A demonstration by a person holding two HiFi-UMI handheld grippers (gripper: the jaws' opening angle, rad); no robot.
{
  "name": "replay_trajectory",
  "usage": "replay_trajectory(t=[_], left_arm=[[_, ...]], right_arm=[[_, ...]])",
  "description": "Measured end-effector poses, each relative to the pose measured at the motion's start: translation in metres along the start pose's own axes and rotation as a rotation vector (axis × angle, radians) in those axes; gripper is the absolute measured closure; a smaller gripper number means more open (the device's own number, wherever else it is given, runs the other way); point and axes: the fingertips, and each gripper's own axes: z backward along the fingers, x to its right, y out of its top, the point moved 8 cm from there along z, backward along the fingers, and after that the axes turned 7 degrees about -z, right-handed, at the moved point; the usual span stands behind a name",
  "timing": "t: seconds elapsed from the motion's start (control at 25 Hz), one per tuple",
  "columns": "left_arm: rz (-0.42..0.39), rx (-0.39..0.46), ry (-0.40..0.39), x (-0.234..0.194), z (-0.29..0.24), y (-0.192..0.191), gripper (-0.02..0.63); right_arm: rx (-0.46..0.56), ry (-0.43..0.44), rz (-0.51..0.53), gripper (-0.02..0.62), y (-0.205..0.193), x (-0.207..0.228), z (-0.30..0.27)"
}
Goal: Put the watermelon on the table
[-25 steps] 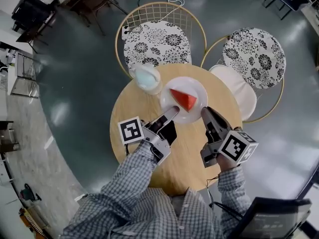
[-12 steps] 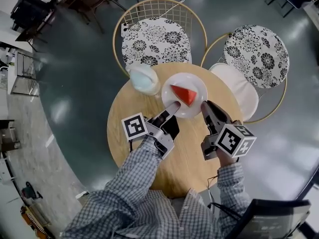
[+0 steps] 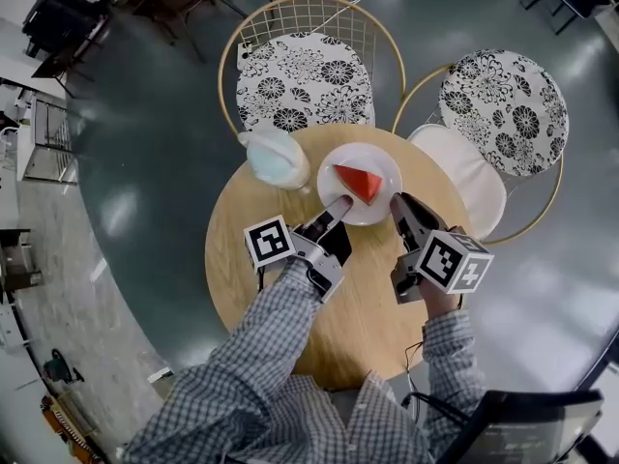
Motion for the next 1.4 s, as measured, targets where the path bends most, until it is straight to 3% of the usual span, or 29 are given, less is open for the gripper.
replay_trajectory(t=[0.36,1.08,1.28,1.4], left_arm=[[0.014,0.012,0.05,-0.013,-0.008,0.005,0.58],[-0.003,-0.004,0.173,-0.023,-0.011,0.009,0.58],[0.007,0.004,0.175,-0.022,-0.012,0.009,0.58],[0.015,0.004,0.175,-0.022,-0.012,0.008,0.58]], right_arm=[[-0.025,-0.032,-0.045,0.534,0.0,0.015,-0.017],[-0.068,-0.14,0.023,0.534,-0.002,0.019,-0.025],[-0.096,-0.124,0.171,0.534,-0.003,0.009,-0.018],[-0.14,-0.126,0.444,0.535,-0.01,-0.005,-0.01]])
